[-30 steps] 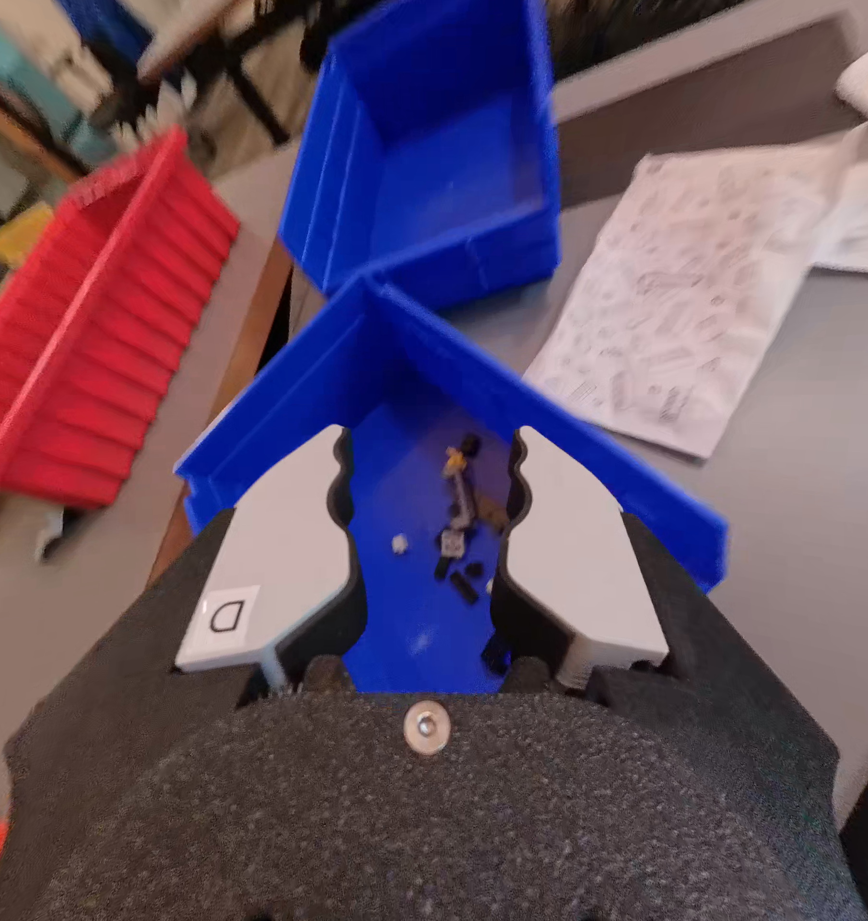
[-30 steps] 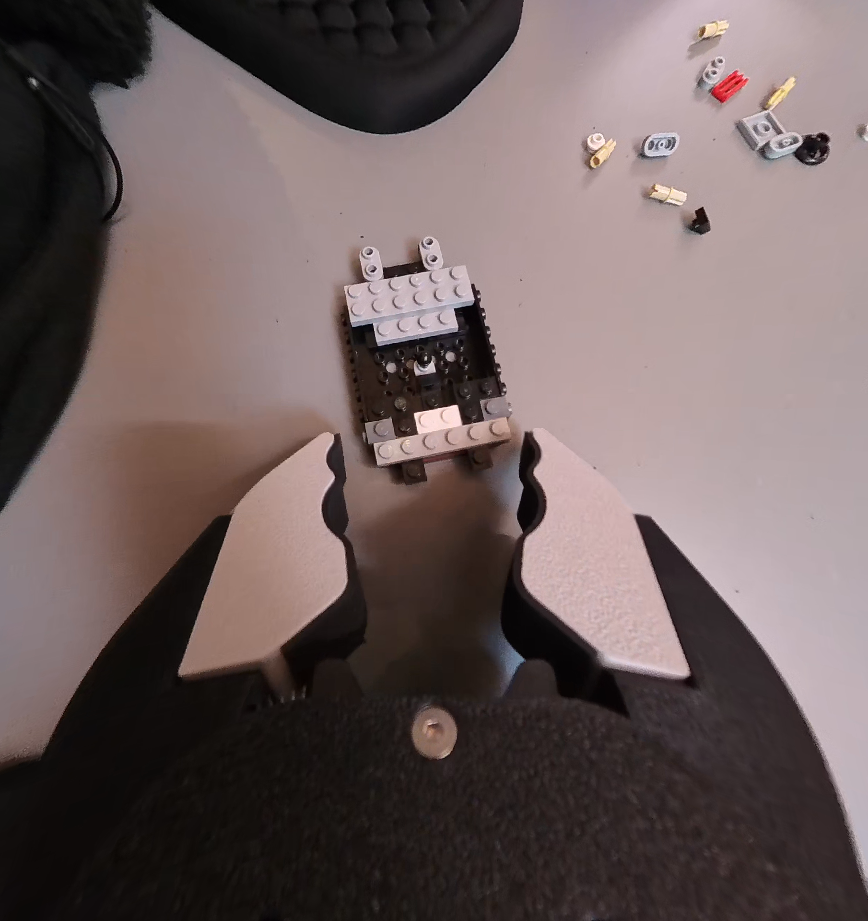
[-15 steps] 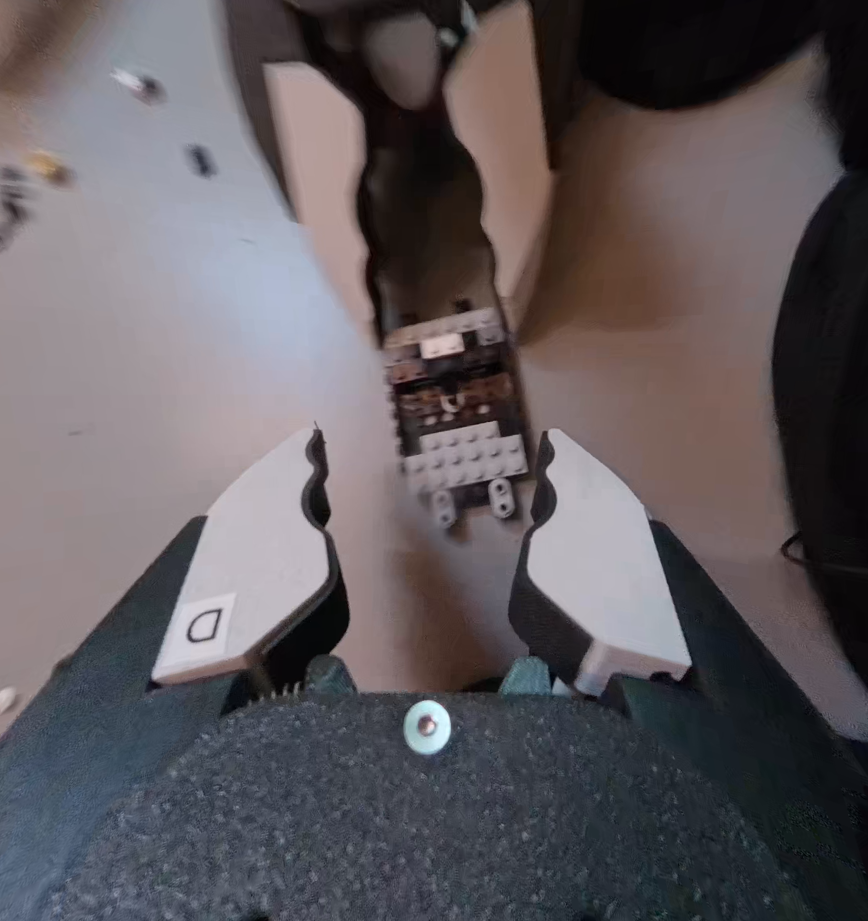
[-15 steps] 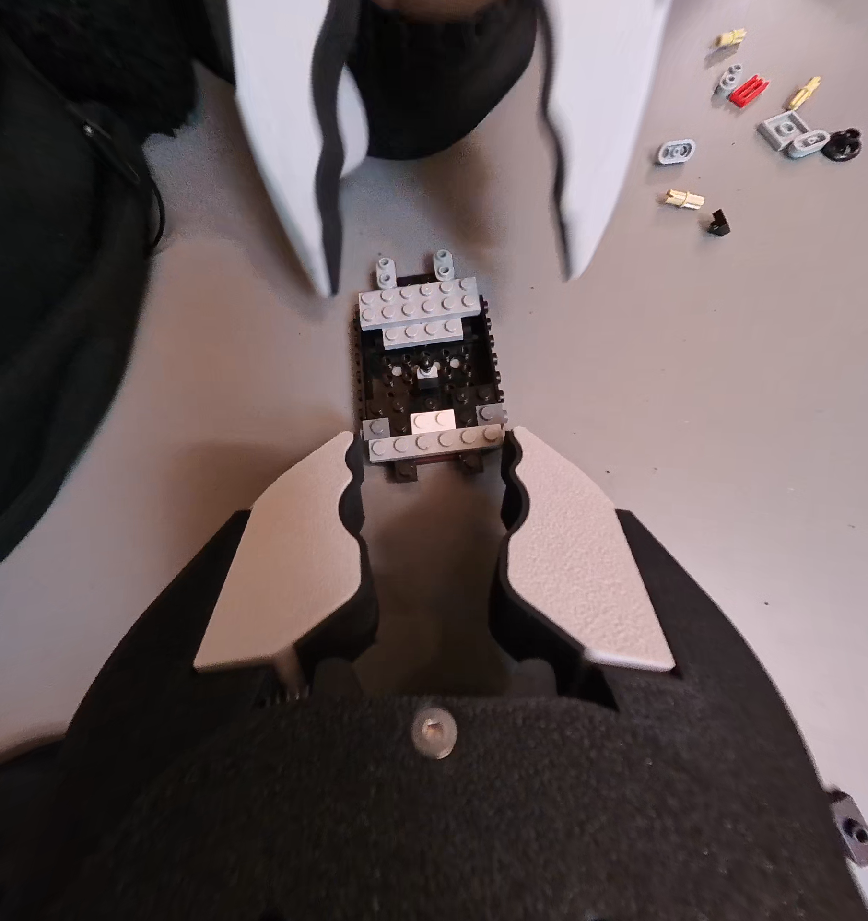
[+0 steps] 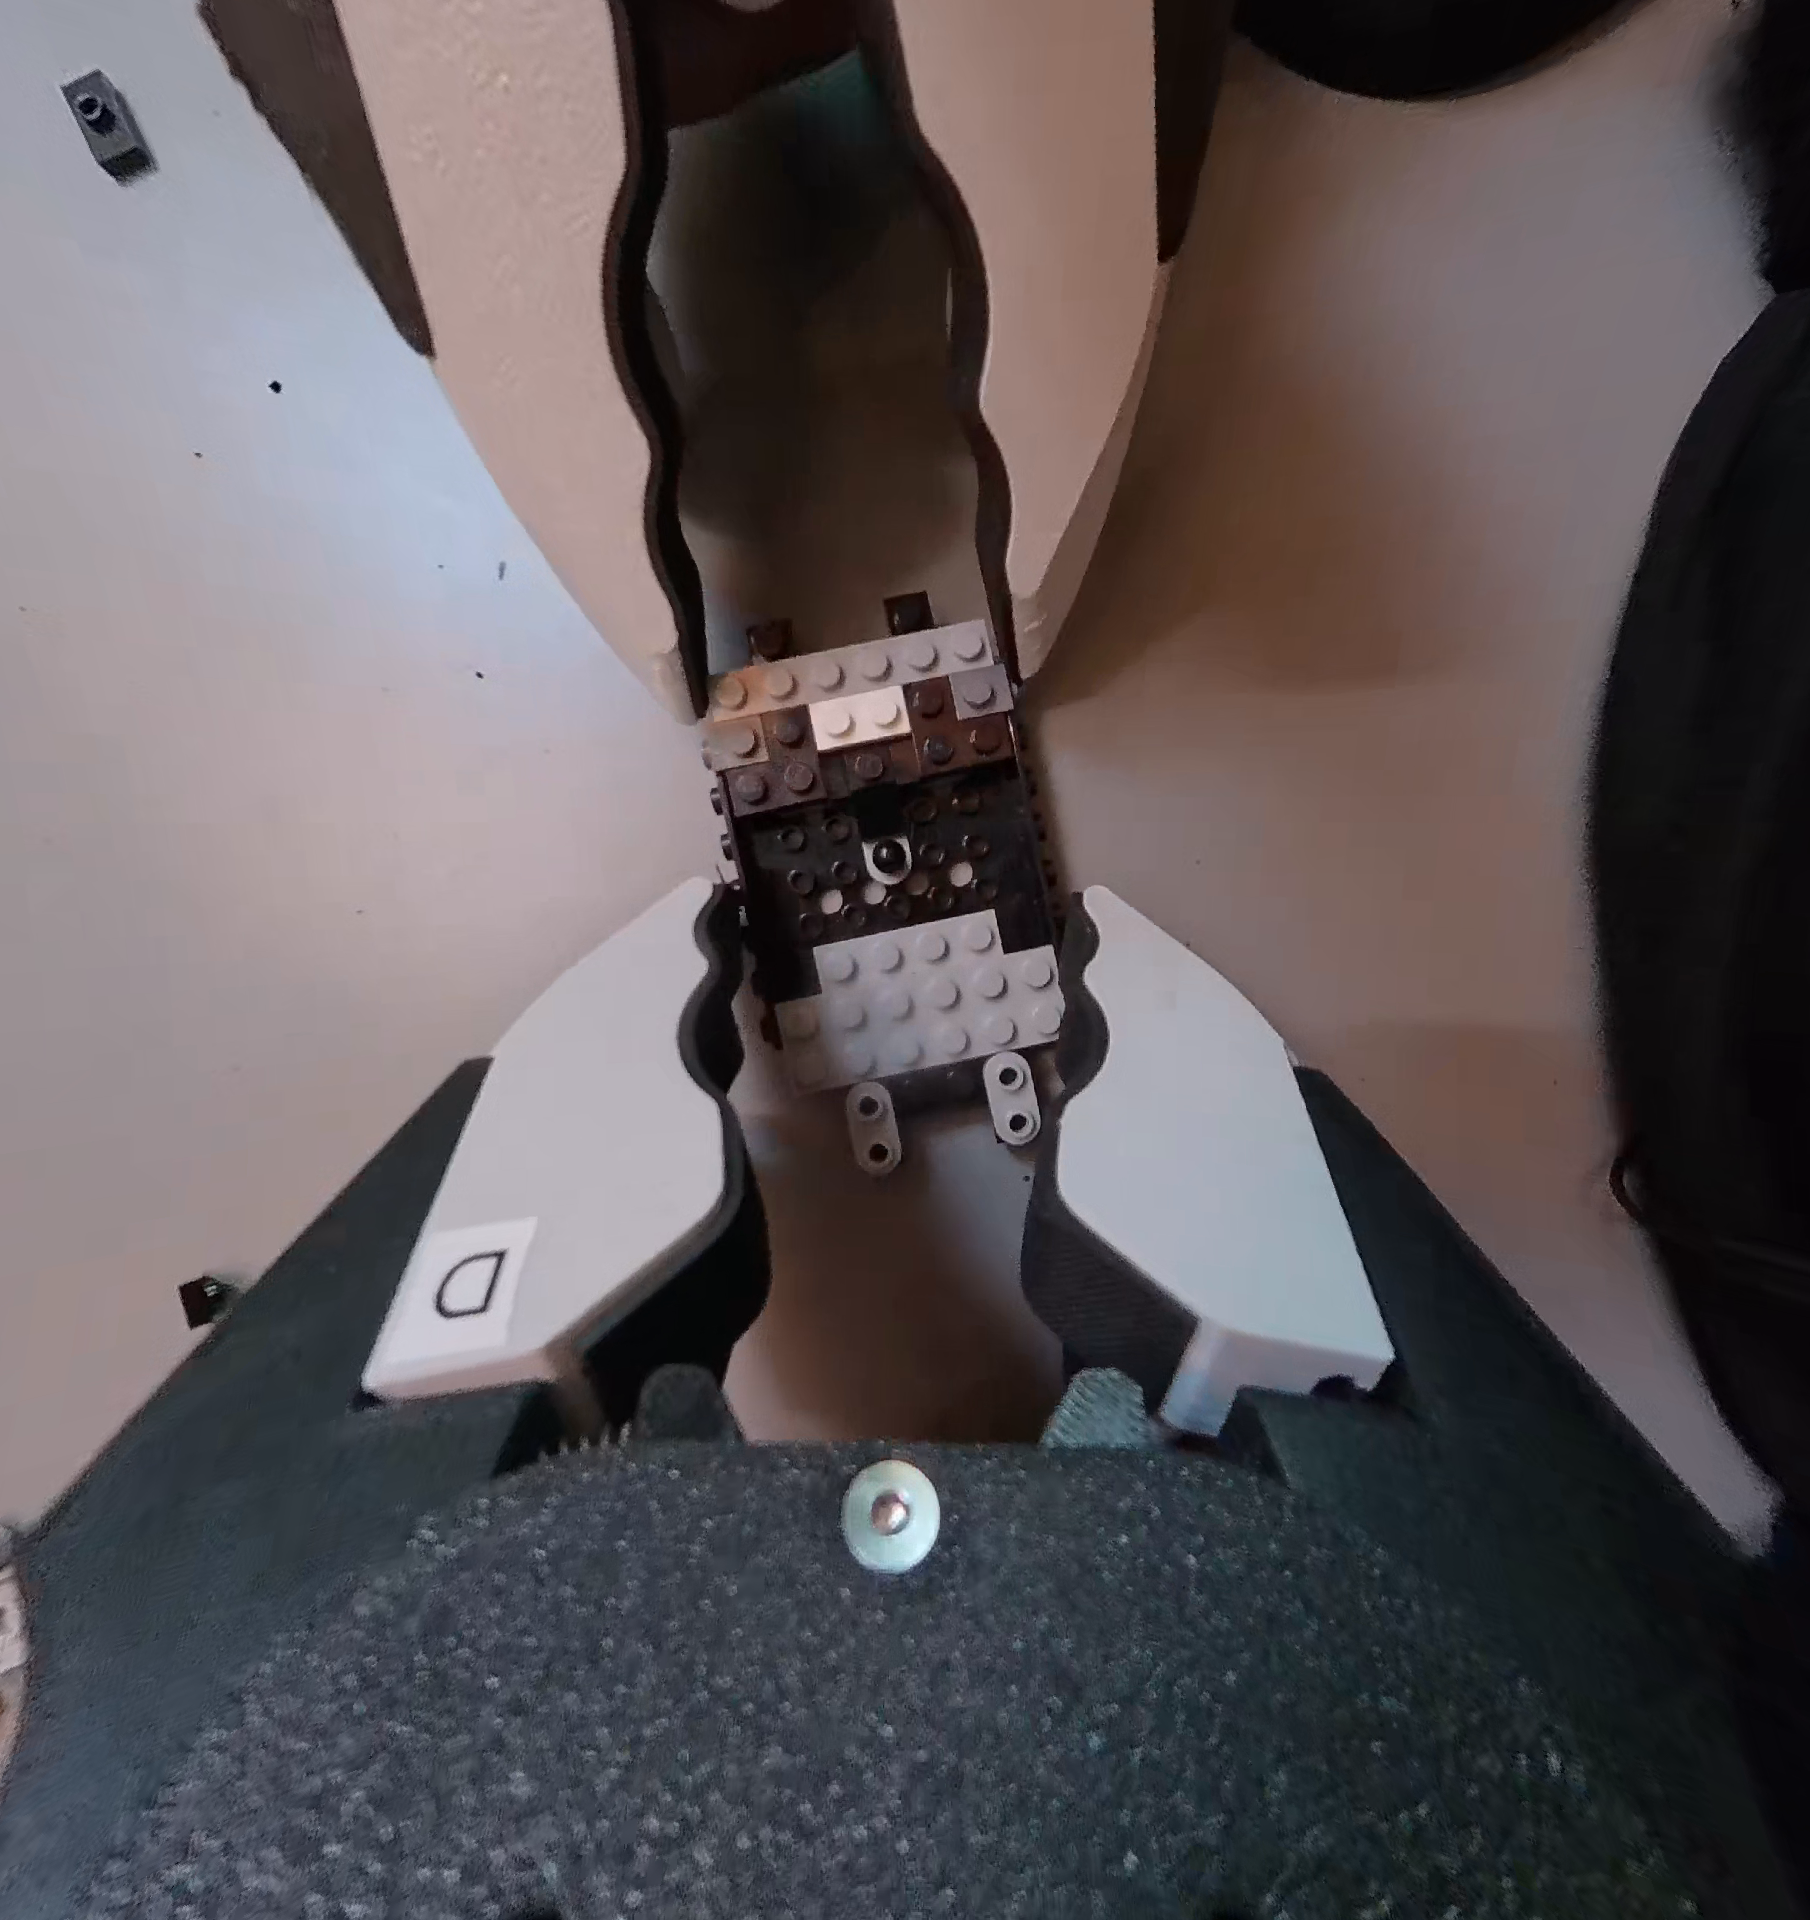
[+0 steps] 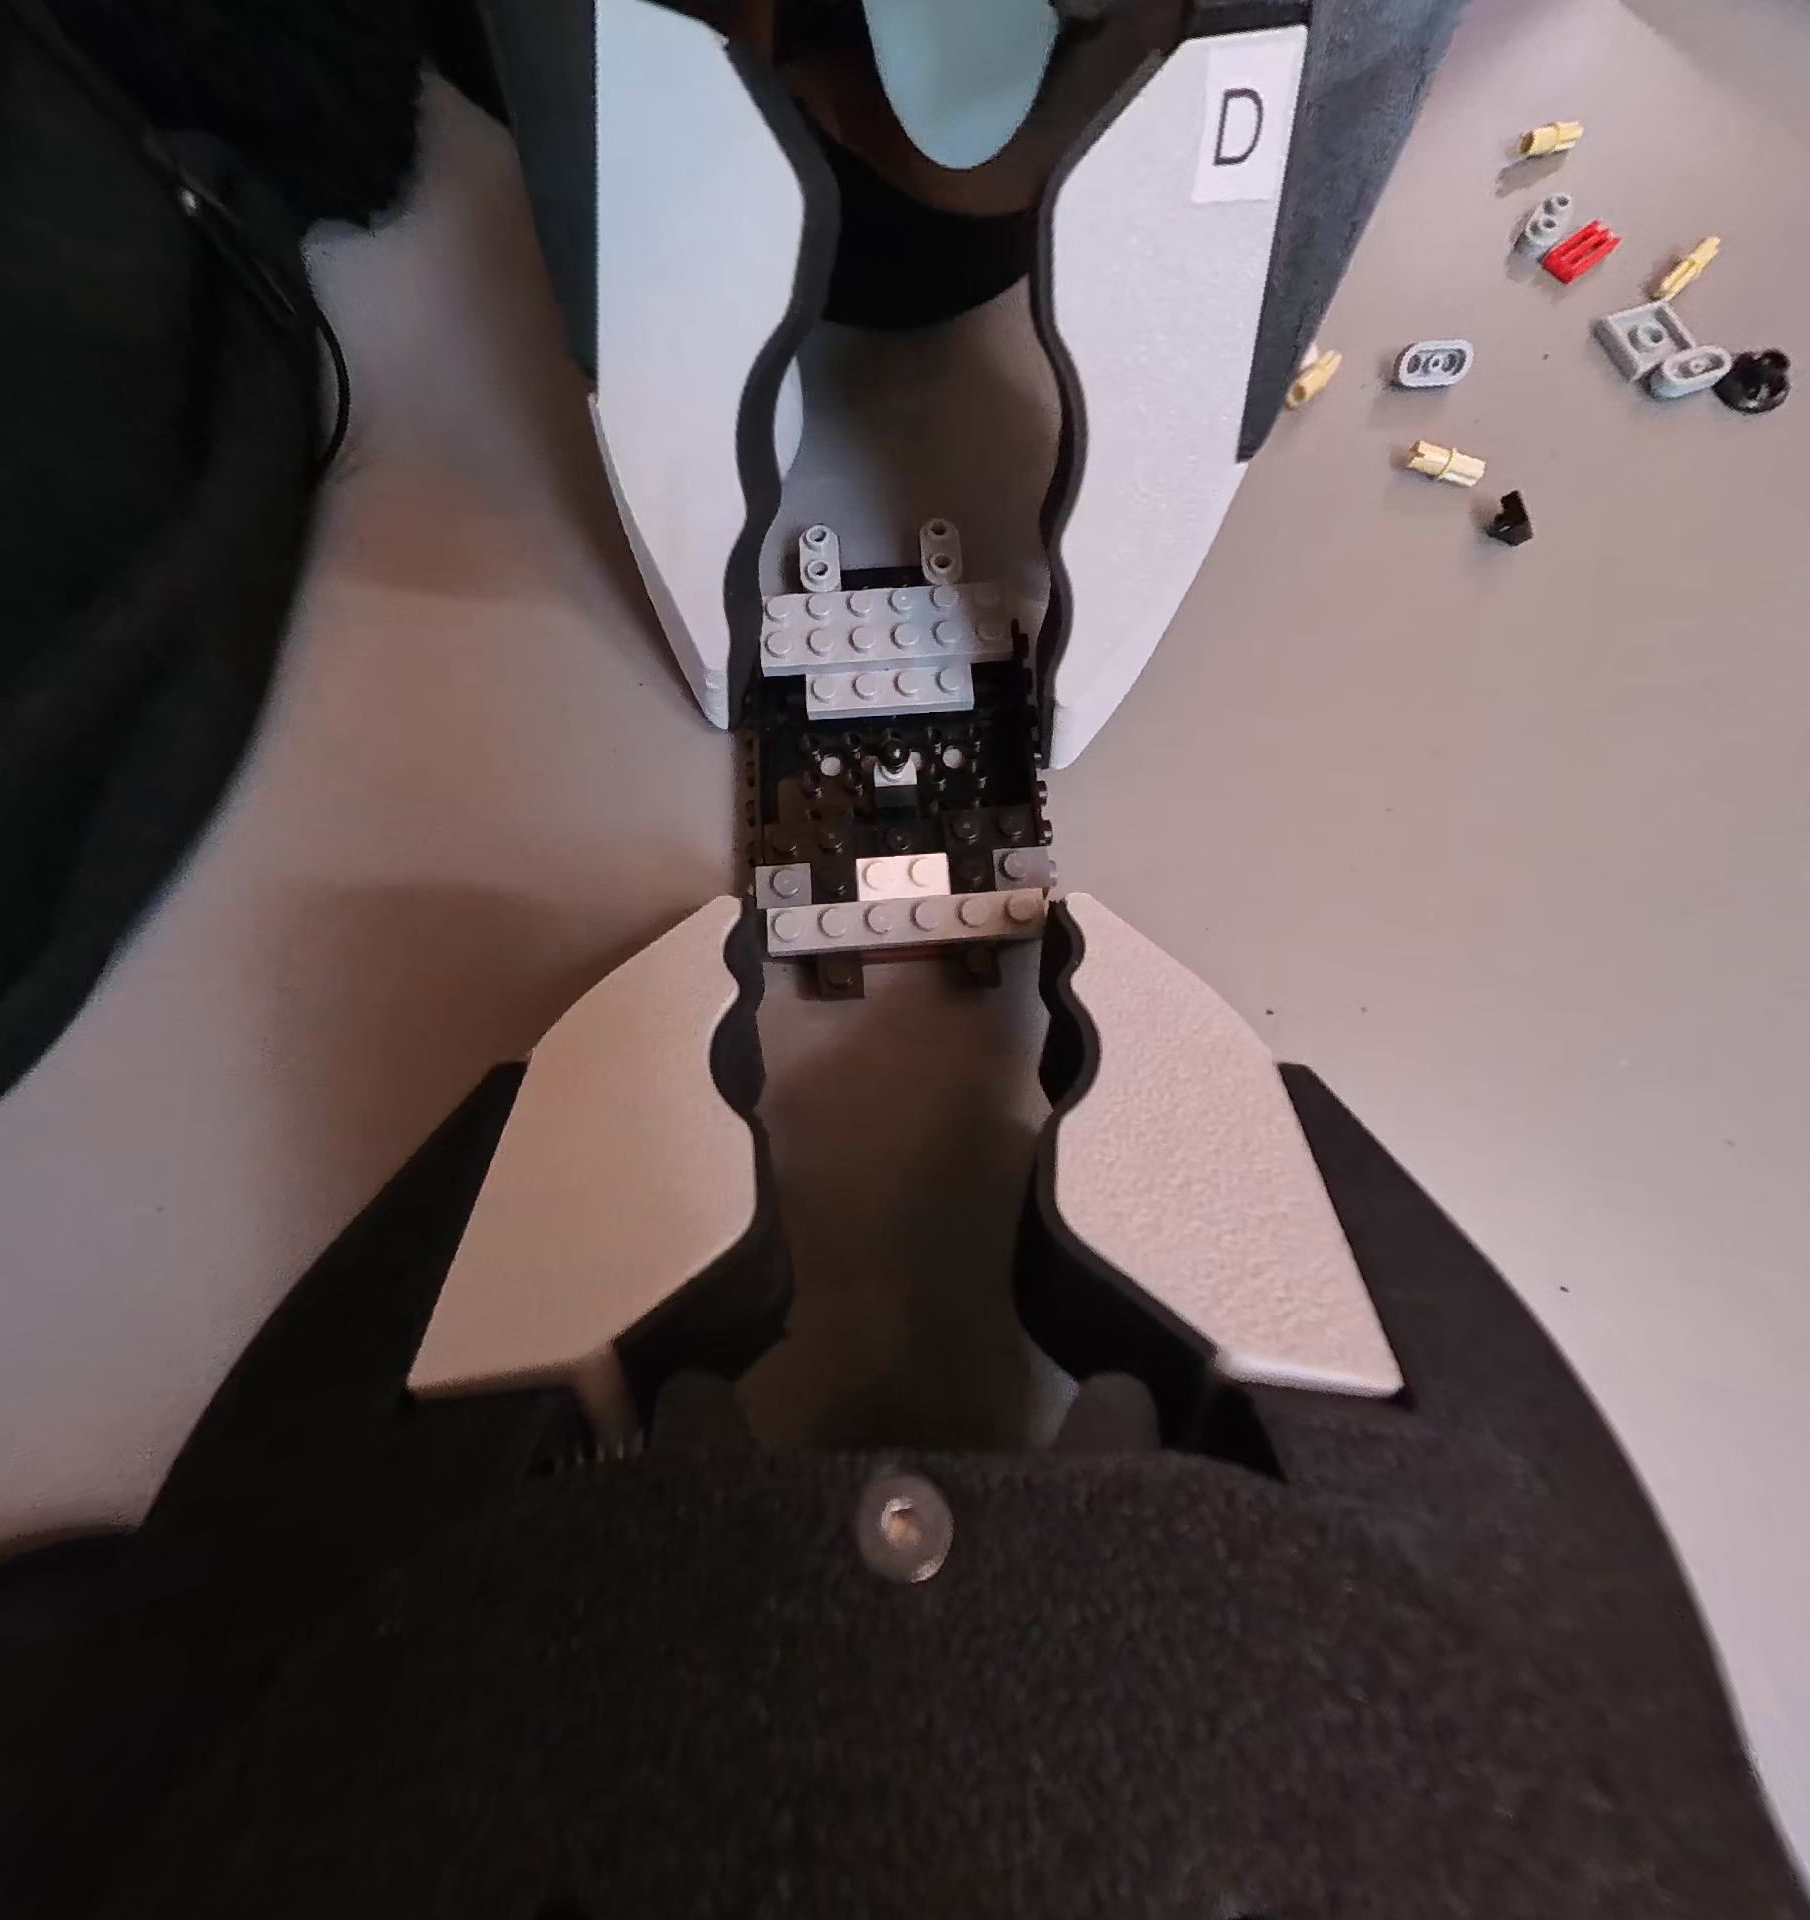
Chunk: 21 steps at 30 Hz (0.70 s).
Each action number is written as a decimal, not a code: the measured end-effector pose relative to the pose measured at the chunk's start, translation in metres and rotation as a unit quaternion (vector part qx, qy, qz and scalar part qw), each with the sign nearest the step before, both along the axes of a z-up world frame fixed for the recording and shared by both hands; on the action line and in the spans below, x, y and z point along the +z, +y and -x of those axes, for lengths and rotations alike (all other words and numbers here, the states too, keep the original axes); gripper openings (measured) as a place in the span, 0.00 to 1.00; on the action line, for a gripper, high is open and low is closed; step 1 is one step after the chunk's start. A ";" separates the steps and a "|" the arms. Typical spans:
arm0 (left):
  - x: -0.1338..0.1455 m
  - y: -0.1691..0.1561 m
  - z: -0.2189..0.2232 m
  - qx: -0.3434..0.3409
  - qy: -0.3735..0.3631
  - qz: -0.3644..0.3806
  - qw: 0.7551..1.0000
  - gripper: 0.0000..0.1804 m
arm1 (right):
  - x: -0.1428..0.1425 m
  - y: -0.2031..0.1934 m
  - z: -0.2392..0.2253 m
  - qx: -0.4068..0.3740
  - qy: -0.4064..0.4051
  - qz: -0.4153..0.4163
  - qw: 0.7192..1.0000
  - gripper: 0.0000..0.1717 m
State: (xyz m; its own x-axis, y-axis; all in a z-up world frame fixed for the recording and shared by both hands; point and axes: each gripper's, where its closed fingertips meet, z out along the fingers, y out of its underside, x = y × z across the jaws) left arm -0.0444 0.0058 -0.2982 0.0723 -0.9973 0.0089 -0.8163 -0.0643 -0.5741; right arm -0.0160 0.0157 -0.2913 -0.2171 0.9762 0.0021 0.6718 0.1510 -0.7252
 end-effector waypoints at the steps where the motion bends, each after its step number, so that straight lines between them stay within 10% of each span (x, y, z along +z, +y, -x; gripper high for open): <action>1: 0.000 0.000 0.000 0.000 -0.001 0.002 1.000 0.32 | 0.000 0.000 0.000 0.001 0.003 -0.009 1.000 0.30; 4: 0.000 0.000 0.001 0.006 -0.006 0.011 1.000 0.32 | 0.003 0.000 0.000 0.007 0.012 -0.043 0.999 0.29; 6: 0.000 0.010 0.005 0.034 -0.004 0.019 0.999 0.32 | 0.015 0.002 0.005 0.001 0.054 -0.081 0.995 0.00; 21: 0.001 0.009 -0.011 -0.002 -0.065 0.000 0.998 0.33 | 0.039 0.031 -0.007 -0.074 0.100 -0.003 0.992 0.17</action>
State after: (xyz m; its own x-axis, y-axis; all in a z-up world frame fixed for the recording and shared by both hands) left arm -0.0331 0.0149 -0.2967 0.0658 -0.9977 0.0184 -0.7346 -0.0609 -0.6757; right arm -0.0088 0.0462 -0.2526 -0.0659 0.9972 0.0363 0.5302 0.0658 -0.8453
